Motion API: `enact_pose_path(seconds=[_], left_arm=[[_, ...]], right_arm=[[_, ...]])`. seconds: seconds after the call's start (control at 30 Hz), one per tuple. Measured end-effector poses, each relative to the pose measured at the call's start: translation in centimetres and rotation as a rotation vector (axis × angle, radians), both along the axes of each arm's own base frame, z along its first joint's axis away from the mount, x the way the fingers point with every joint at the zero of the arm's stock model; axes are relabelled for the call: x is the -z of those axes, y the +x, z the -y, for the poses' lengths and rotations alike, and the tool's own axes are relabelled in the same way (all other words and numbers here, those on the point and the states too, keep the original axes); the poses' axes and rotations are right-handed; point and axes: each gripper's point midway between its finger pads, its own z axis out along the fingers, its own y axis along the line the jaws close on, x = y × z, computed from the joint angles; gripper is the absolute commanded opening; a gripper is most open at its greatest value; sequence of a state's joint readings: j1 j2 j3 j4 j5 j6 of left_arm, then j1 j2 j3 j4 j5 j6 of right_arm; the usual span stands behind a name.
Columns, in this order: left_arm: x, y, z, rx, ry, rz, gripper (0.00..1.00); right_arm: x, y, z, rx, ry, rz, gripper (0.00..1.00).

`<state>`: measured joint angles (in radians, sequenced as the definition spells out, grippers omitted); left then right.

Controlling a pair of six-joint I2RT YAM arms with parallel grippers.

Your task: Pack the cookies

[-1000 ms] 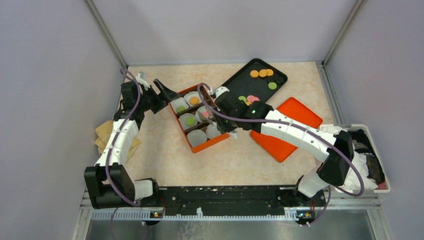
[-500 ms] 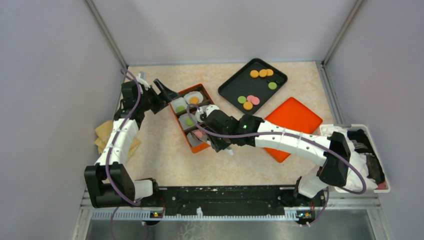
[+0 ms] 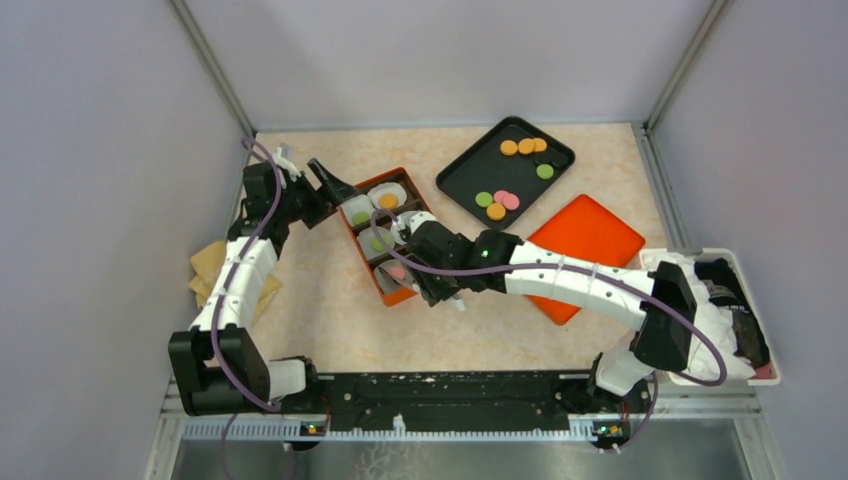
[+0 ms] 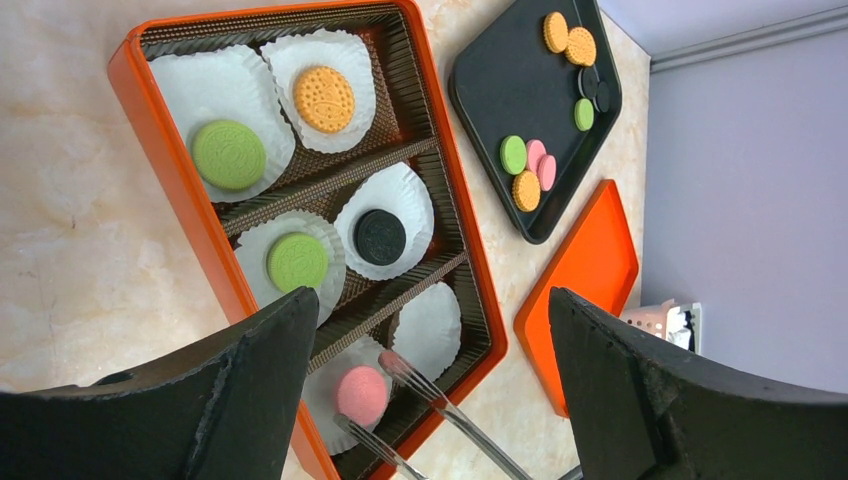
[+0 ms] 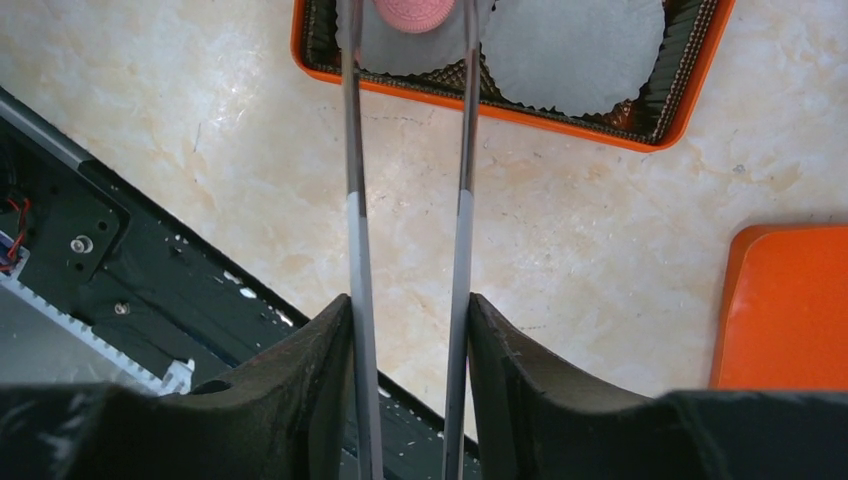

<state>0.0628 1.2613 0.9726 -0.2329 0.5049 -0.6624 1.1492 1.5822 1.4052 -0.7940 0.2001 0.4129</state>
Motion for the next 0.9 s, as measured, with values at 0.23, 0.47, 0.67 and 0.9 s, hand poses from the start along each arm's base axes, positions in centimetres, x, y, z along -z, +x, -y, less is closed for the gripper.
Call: enact_pose_path(seconds=[0.23,0.47,0.67,0.9], left_arm=[[0.0,0.0,0.0,0.005,0.003,0.003,0.92],[0.0,0.0,0.0,0.007,0.004,0.004,0.92],[0.0,-0.1,0.1,0.009,0.002,0.004,0.92],[-0.1,-0.2,0.3,0.020,-0.005,0.005,0.92]], right_arm=[[-0.1,0.1,-0.1,0.000,0.003,0.002,0.46],[-1.0,0.9,-0.2,0.021,0.001,0.038,0.44],[-3.7,3.0,1.2,0.091,-0.028,0.162,0.43],[-7.2,6.1,4.9,0.227,-0.033,0.273,0.42]])
